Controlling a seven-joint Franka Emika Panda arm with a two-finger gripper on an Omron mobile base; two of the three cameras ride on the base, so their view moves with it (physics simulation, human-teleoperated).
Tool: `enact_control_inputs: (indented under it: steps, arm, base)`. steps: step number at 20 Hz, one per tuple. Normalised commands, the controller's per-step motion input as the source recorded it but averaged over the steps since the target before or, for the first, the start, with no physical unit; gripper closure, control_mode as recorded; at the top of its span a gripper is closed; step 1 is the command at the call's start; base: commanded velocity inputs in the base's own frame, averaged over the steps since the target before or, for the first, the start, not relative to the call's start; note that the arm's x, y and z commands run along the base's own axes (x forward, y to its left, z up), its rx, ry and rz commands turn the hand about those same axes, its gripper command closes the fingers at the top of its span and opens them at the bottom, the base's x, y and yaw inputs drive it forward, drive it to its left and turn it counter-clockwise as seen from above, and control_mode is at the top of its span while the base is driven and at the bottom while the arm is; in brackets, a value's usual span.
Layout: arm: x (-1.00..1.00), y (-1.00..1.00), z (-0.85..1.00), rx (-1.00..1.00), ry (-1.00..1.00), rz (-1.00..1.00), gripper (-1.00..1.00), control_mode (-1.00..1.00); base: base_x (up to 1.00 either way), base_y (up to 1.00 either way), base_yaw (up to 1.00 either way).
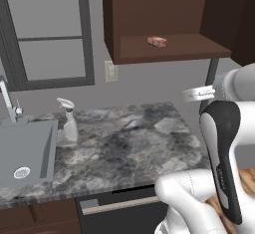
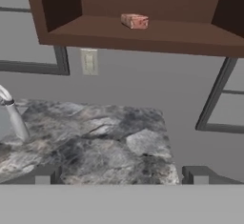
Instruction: Locate and retrieve the bar soap and spray from the cabinet. Place them next to the sink.
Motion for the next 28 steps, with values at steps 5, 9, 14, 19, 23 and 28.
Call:
enact_control_inputs:
  steps: [5,9,14,19,23,28]
  arm:
    - [0.25,-0.07,0.04,-0.01,-0.05,-0.03,-1.00,-1.00]
    - [0.26,-0.11,0.04,0.00,-0.03,0.00,-1.00,-1.00]
    - [0.19,-0.02,0.13,-0.01,0.01,0.00,-1.00,-1.00]
    - [0.03,-0.03,0.04,0.01,-0.02,0.00,-1.00,-1.00]
    - [0.02,-0.02,0.22,0.01,-0.01,0.00,-1.00,-1.00]
    - [0.04,-0.06,0.21,0.00,-0.03,0.00,-1.00,-1.00]
  base:
    - [0.00,0.00,0.00]
    - [0.00,0.00,0.00]
    - [0.00,0.00,0.00]
    - [0.00,0.00,0.00]
    - [0.00,0.00,0.00]
    - [0.00,0.00,0.00]
